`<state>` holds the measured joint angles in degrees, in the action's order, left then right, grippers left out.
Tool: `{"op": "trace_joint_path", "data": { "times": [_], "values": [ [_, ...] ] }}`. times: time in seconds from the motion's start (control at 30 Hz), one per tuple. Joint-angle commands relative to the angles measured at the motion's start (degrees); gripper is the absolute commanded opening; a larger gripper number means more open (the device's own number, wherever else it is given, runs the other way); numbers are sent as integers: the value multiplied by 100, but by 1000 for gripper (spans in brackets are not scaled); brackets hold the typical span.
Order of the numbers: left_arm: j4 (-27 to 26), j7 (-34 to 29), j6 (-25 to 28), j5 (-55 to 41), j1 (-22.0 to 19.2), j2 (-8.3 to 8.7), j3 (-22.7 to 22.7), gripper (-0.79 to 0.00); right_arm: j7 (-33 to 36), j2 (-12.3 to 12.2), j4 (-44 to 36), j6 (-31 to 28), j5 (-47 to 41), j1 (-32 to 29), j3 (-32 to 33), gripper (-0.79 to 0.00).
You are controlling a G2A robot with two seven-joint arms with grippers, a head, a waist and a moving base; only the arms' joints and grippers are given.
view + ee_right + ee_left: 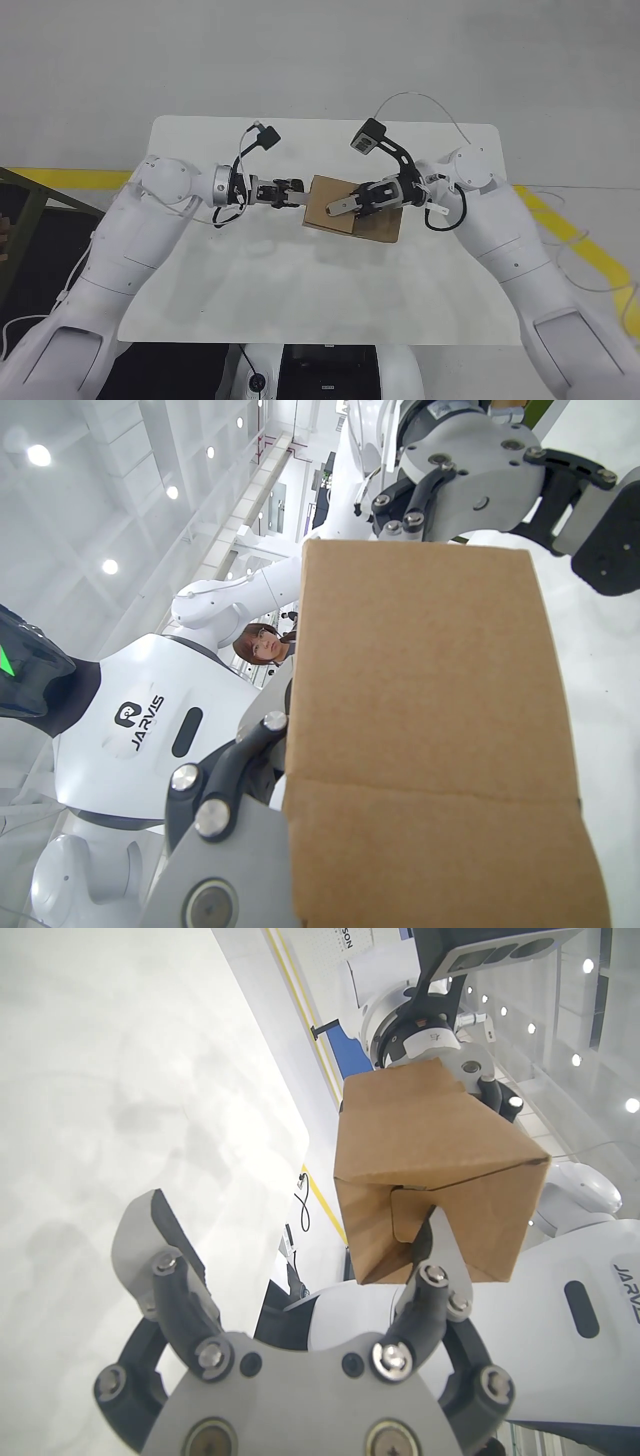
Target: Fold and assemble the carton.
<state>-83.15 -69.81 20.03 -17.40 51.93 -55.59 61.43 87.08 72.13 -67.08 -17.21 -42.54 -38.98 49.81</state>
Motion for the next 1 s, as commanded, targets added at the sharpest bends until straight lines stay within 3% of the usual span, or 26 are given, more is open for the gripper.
{"op": "trace_joint_path", "data": {
  "times": [0.0,0.97],
  "values": [
    [10,-14,4,-12,-15,-6,-18,0,0,2,5,0,-1,3,-3,-785],
    [107,-86,40,-70,-156,-62,-162,0,1,34,83,1,-17,43,-31,-785]
  ]
}}
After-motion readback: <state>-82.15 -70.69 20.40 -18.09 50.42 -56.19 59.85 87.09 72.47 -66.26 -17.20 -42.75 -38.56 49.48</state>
